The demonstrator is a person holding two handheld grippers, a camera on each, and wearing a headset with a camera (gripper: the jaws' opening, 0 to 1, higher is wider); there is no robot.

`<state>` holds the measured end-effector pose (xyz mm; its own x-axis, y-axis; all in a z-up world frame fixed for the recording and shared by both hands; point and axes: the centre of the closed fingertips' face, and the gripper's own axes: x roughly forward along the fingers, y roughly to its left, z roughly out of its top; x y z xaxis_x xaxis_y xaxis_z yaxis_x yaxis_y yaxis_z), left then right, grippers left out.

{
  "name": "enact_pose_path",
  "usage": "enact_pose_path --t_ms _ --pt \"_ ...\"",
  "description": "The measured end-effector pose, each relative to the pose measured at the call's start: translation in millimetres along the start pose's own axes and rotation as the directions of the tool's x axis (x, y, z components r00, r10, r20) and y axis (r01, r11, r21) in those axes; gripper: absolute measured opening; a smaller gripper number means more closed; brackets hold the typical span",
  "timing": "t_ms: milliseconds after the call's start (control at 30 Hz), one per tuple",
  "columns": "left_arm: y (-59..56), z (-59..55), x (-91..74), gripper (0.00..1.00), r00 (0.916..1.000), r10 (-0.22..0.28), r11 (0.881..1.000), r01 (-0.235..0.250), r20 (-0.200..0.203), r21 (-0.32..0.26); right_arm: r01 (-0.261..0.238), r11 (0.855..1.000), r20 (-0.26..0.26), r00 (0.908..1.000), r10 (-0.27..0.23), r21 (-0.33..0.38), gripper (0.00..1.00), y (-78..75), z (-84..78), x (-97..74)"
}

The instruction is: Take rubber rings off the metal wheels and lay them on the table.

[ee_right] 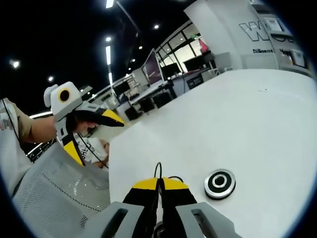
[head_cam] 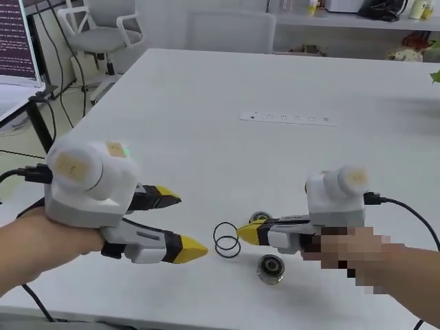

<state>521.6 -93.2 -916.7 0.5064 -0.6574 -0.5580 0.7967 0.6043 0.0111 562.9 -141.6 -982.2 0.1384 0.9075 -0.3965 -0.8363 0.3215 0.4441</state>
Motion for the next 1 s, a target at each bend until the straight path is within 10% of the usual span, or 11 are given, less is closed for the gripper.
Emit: enact_pose_path --t_ms 1000 --pt "1.9 -12.1 -3.3 0.60 0.9998 0.011 1.000 -0.011 -0.017 -0.025 0.062 0.997 -0.067 0.9960 -0.059 0.047 0.00 -16.0 -19.0 8.3"
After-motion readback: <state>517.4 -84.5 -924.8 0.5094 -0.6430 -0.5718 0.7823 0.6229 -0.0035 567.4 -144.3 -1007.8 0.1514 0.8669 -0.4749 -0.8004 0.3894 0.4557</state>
